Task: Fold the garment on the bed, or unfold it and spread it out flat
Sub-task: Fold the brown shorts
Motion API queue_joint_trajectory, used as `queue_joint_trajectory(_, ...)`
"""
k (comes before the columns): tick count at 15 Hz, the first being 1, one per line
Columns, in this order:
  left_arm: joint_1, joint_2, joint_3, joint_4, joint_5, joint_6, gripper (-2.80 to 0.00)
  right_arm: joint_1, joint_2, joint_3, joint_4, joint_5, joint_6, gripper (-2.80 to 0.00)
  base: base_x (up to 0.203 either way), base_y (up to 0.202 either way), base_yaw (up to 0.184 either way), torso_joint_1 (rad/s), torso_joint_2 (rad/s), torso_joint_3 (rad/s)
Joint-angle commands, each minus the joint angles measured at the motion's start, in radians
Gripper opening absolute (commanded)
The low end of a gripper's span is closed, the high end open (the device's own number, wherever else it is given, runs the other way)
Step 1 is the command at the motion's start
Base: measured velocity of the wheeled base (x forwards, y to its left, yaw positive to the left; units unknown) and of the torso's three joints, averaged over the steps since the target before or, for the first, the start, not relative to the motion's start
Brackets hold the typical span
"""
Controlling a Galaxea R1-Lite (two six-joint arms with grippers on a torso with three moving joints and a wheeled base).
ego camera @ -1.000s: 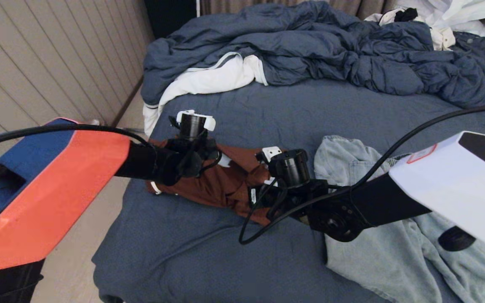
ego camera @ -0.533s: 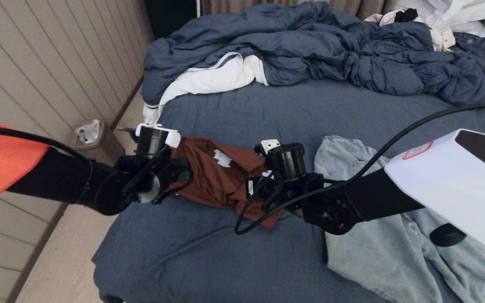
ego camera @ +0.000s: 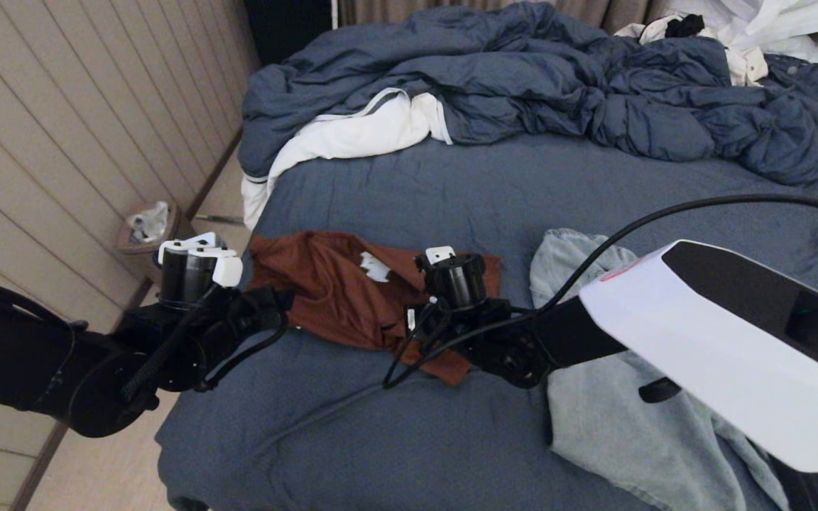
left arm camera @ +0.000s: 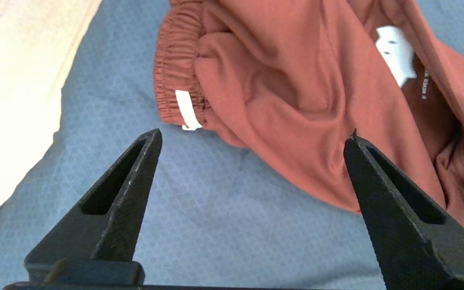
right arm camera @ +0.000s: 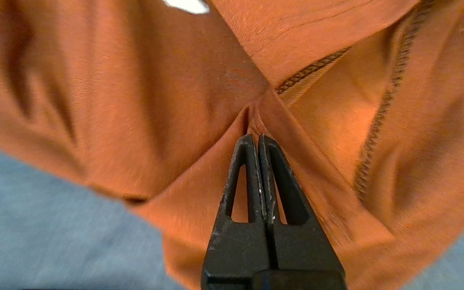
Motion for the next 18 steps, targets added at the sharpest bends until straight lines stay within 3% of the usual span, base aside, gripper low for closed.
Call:
queue_joint_trajectory(1,0.003,-0.004,0.023,-0.02,-0.007,-0.001,0.0,-0.001,0.078,-0.048,-0.009,-0.031,0.0,-2.8,0.0,0.0,0.0,0.0,0.0,0.0)
queue_joint_trajectory(4,0.004,-0.002,0.028,-0.034,-0.009,-0.003,0.0,-0.001,0.139,-0.141,-0.014,-0.113,0.0,-2.8,0.0,0.0,0.0,0.0,0.0,0.0)
queue_joint_trajectory(10,0.007,-0.001,0.031,-0.035,-0.016,-0.003,0.0,-0.004,0.176,-0.3,-0.006,-0.17,-0.007,-2.8,0.0,0.0,0.0,0.0,0.0,0.0)
queue_joint_trajectory(15,0.009,0.007,0.034,-0.036,-0.016,-0.004,0.0,-0.055,0.234,-0.424,-0.005,-0.255,-0.025,-2.8,0.0,0.0,0.0,0.0,0.0,0.0)
queue_joint_trajectory(18,0.009,0.013,0.04,-0.044,-0.015,-0.006,0.0,-0.09,0.302,-0.546,-0.011,-0.375,-0.029,-2.8,0.0,0.0,0.0,0.0,0.0,0.0)
